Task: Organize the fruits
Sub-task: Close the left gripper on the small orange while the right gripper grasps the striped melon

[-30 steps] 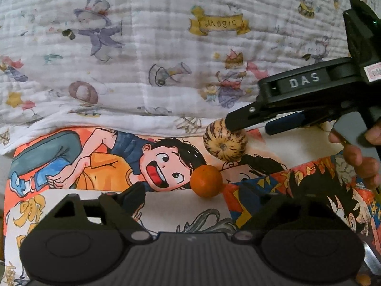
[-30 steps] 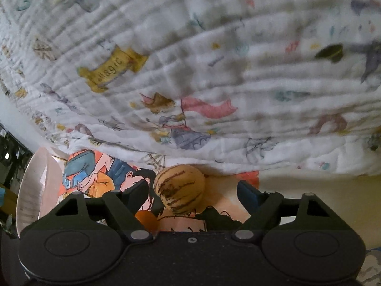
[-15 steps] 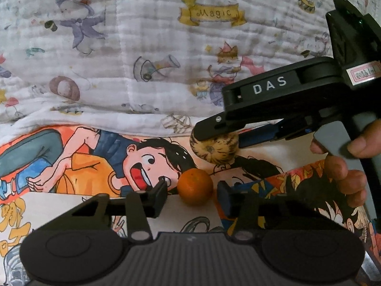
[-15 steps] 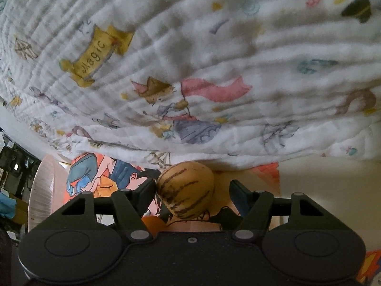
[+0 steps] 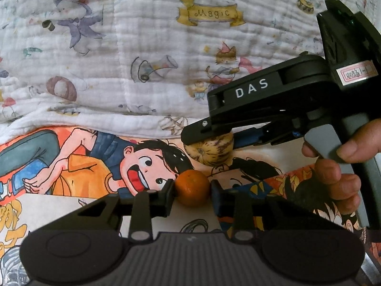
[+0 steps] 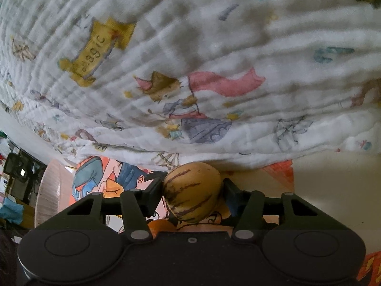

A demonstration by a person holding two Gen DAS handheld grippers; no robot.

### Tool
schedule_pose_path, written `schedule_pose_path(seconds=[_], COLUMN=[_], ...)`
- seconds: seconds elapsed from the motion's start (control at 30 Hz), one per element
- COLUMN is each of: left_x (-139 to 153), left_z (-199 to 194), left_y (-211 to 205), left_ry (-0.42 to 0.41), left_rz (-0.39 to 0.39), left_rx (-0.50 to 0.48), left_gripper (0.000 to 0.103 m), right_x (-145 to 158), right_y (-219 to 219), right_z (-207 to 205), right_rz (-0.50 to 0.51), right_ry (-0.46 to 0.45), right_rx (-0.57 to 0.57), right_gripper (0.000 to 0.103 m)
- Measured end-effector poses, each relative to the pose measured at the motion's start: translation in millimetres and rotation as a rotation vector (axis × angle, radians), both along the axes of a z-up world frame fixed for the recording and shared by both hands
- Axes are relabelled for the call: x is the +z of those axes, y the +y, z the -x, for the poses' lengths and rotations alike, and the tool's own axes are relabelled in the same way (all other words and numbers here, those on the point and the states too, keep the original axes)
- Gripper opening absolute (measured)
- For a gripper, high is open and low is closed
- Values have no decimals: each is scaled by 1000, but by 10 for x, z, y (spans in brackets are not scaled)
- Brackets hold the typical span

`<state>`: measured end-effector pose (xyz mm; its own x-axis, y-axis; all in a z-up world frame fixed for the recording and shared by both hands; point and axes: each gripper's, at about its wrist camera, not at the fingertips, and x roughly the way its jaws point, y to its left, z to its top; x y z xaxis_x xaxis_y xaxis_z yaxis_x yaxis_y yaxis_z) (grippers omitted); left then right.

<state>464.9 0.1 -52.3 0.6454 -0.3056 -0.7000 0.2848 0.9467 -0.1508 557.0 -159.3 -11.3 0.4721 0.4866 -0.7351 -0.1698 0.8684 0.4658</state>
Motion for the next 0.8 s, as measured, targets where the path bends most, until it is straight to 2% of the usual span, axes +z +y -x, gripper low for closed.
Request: schedule_pose_path(seconds=[0.23, 0.47, 0.8], left_x=[39, 167, 373], left_z=[-7, 89, 386], left_y=[48, 86, 91], left_ry=[20, 7, -14], left_rz=[12, 1, -17], left_rx=[22, 31, 30], left_gripper=[34, 34, 34], right_x=[-9, 14, 243], right_y=[-130, -306, -479], right_z=[40, 173, 536], right_rz=[-73, -116, -142], right_ry=[13, 36, 15], right_rx=[-48, -62, -39], right_gripper=[56, 56, 56])
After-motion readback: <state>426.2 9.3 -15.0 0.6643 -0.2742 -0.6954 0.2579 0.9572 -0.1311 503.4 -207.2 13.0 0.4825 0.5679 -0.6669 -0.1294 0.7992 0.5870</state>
